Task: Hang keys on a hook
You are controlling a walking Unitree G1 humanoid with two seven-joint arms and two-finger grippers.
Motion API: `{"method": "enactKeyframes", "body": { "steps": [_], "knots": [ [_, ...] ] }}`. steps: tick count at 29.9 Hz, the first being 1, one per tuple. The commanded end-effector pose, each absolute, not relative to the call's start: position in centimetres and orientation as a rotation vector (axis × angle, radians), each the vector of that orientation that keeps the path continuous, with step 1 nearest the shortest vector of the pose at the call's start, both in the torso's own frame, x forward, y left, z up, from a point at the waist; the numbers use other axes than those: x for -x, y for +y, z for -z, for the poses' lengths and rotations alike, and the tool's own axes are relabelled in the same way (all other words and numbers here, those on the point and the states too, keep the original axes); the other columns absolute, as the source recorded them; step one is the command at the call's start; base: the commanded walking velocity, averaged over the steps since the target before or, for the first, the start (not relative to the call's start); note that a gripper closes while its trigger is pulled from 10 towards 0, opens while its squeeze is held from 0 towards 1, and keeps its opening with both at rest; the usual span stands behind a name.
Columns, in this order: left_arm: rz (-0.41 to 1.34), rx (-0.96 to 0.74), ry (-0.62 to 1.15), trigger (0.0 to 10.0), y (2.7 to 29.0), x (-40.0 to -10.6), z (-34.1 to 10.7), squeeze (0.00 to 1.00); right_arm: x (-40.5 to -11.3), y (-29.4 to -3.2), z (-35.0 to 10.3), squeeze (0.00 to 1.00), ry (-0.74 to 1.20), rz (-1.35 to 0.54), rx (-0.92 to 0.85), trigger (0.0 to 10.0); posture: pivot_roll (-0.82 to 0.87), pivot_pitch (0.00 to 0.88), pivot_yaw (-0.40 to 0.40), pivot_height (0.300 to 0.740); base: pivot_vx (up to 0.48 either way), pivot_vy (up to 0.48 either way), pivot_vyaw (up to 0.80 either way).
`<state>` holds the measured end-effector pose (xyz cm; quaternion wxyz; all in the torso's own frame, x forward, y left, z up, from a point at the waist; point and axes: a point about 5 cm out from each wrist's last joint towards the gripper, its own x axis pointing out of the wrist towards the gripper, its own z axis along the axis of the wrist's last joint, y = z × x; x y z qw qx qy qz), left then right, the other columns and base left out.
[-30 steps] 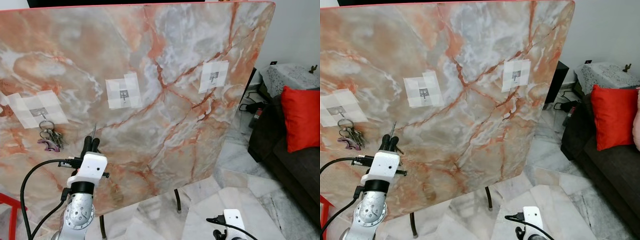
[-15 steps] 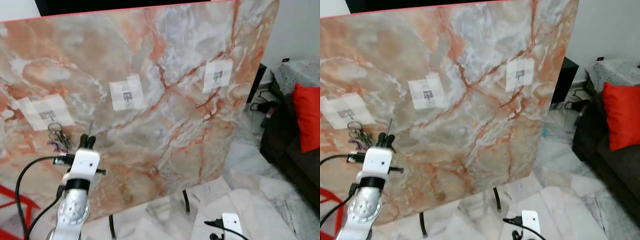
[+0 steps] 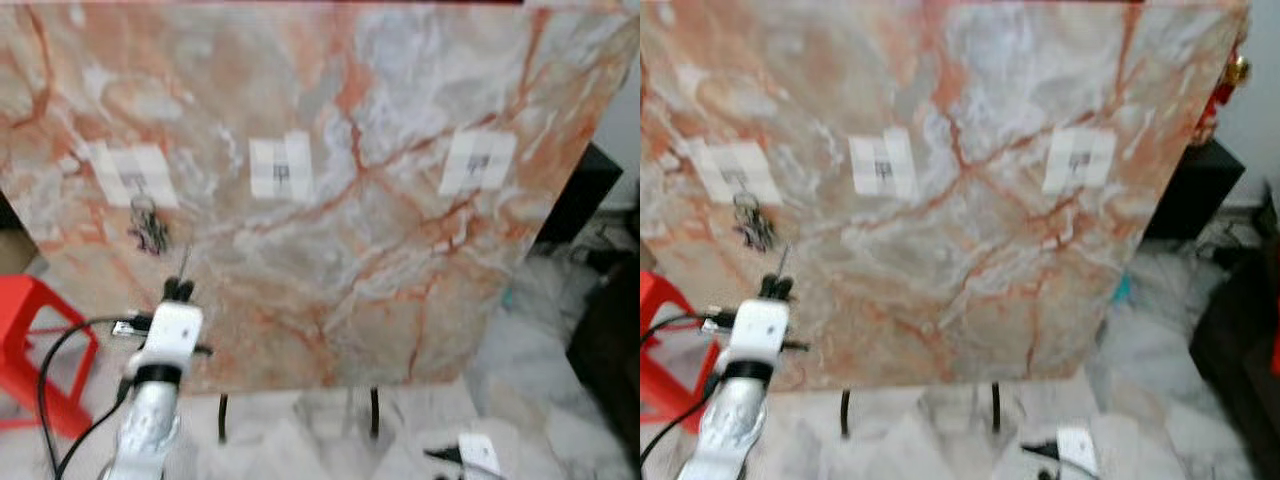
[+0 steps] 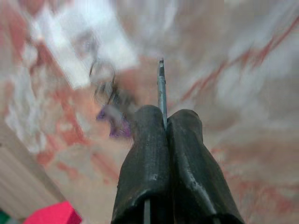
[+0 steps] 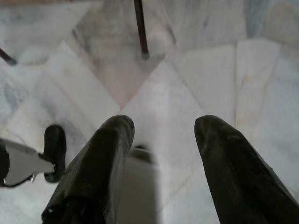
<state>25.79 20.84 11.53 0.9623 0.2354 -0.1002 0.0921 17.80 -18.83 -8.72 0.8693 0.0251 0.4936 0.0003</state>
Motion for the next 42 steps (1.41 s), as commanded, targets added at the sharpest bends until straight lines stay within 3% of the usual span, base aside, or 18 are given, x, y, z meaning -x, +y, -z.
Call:
{"method": "enactKeyframes", "body": {
  "steps": [1, 8, 17, 25, 29, 34, 42],
  "knots": [
    [-0.172, -0.46, -0.22, 10.0, 19.9, -26.1, -11.8, 0.0, -17.7, -19.9, 8.6, 0.0, 1.033, 0.024, -0.066, 10.0, 0.15, 0.0, -0.061, 0.74, 0.0, -0.435, 0.0],
    [-0.209, -0.479, -0.227, 10.0, 20.1, -26.4, -12.0, 0.0, -18.2, -19.7, 8.4, 0.0, 1.03, -0.007, -0.065, 10.0, 0.16, 0.0, -0.089, 0.74, 0.0, -0.407, 0.0],
    [-0.318, -0.626, -0.206, 10.0, 20.6, -27.2, -12.5, 0.0, -18.3, -20.2, 8.2, 0.0, 1.028, -0.031, -0.059, 10.0, 0.19, 0.0, -0.155, 0.74, 0.0, 0.0, 0.0],
    [-0.365, -0.654, -0.192, 10.0, 21.2, -26.9, -12.5, 0.0, -19.7, -20.4, 7.5, 0.0, 0.982, -0.041, -0.016, 10.0, 0.2, 0.0, -0.156, 0.74, 0.0, -0.218, 0.0],
    [-0.373, -0.669, -0.181, 10.0, 21.4, -26.6, -12.6, 0.0, -20.1, -20.0, 7.3, 0.0, 0.969, -0.064, -0.012, 10.0, 0.21, 0.0, -0.152, 0.74, 0.0, -0.399, 0.76],
    [-0.377, -0.682, -0.179, 10.0, 21.2, -26.5, -12.8, 0.0, -19.8, -19.9, 7.5, 0.0, 0.967, -0.056, -0.039, 10.0, 0.2, 0.0, -0.143, 0.74, 0.0, -0.398, 0.73],
    [-0.365, -0.651, -0.181, 10.0, 20.3, -26.2, -12.7, 0.0, -18.5, -21.1, 7.9, 0.0, 0.996, -0.035, -0.038, 10.0, 0.2, 0.0, -0.152, 0.74, 0.0, -0.196, 0.0]
  ]
}}
